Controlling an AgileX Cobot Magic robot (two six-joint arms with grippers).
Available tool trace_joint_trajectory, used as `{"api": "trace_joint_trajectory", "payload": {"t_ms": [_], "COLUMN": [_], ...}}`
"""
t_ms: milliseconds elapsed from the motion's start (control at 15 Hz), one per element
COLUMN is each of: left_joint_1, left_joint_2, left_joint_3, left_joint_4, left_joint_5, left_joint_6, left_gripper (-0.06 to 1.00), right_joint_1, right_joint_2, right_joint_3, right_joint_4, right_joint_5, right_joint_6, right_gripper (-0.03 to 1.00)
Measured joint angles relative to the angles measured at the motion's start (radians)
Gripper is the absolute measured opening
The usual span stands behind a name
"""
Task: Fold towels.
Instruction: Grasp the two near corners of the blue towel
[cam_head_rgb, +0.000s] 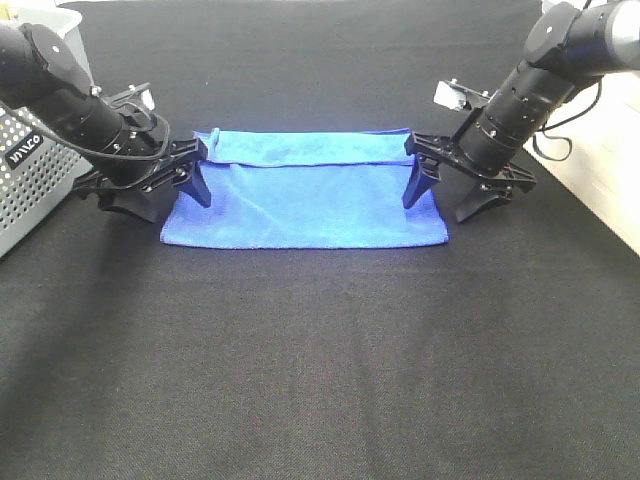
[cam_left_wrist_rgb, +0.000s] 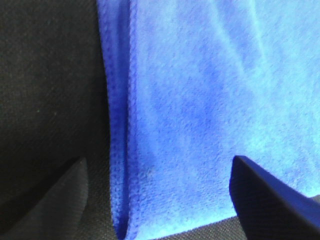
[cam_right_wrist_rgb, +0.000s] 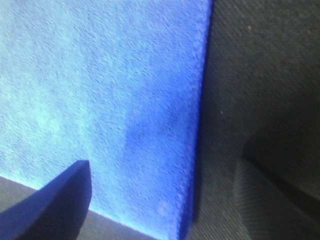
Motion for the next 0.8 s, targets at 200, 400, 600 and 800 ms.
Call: {"api": "trace_joint_trajectory", "payload": {"t_ms": [200, 400, 600, 800], "left_joint_1": [-0.003, -0.025, -0.026, -0.026], "left_joint_2": [0.027, 0.043, 0.057, 0.057], "left_joint_3": [0.0, -0.005, -0.005, -0.005], "left_joint_4": [-0.024, -0.071, -0.084, -0.084], "left_joint_5": [-0.003, -0.027, -0.023, -0.002], "left_joint_6": [0.005, 0.035, 0.035, 0.035], "left_gripper": [0.74, 0.63, 0.08, 0.01], "right_joint_1": [-0.001, -0.004, -0.004, -0.004], "right_joint_2": [0.021, 0.04, 0.056, 0.056], "right_joint_3": [-0.003, -0.003, -0.003, -0.003], "right_joint_4": [0.02, 0.124, 0.125, 0.094], "right_joint_5": [-0.001, -0.008, -0.01, -0.008], "right_joint_6": [-0.012, -0.072, -0.036, -0.008], "right_gripper": [0.74, 0.58, 0.15, 0.0]}}
